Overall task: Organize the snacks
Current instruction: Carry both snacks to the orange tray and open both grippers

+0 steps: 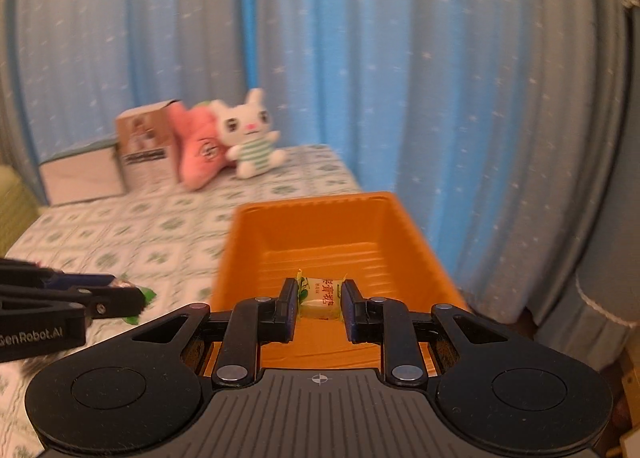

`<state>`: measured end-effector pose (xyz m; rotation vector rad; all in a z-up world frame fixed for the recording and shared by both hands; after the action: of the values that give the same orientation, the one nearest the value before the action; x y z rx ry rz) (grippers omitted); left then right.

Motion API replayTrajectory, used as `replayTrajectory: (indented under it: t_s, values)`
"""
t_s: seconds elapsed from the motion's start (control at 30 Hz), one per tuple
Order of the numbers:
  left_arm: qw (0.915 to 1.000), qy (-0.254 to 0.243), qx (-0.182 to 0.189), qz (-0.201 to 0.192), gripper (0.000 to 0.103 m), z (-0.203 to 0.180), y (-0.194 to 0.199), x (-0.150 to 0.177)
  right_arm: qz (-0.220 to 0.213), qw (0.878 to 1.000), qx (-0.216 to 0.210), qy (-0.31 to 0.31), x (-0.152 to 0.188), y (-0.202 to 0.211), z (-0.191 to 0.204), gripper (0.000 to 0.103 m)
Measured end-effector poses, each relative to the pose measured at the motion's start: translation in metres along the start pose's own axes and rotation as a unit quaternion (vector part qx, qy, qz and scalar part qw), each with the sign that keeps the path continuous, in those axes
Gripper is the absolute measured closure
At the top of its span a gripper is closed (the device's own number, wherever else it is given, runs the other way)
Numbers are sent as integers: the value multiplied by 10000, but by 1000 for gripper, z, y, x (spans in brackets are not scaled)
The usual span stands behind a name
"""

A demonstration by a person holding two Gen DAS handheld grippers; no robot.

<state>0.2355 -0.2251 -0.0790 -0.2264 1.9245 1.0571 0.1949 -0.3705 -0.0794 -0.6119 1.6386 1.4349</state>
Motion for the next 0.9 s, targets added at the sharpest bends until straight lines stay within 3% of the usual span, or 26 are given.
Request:
replayTrajectory:
  t_s: [0.27,0.33,0.43,0.7,0.9]
  values:
    - [9985,-255,476,59,79,-24,-51,-12,152,9987,128,-459,-7,-16,-32,80]
    - [9984,-215,479,219,73,-22,-59,-9,188,9982,127,-556,-7,-18,-36,80]
    - [9990,-194,369,170,65,-15,-56,-6,230,9977,103,-629,-7,-20,-39,80]
    - [9999,140,18,3,65,6,-26,7,357,9969,-20,-695,-7,-29,-35,79]
    - [9983,575,37,-24,65,18,-14,12,491,9950,-315,-811,-9,-39,-28,79]
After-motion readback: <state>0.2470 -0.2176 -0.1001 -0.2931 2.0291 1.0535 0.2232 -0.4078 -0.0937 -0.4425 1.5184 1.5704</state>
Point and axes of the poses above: each gripper's, at about its wrist camera, not at the fingertips, and y roughly against the way its jaws point, z to its left, x to its underside, the point moved 7 cm from there along -y, roughly the way its jaws point, and after that the axes turned 11 degrees about x, right-handed, at the moved point
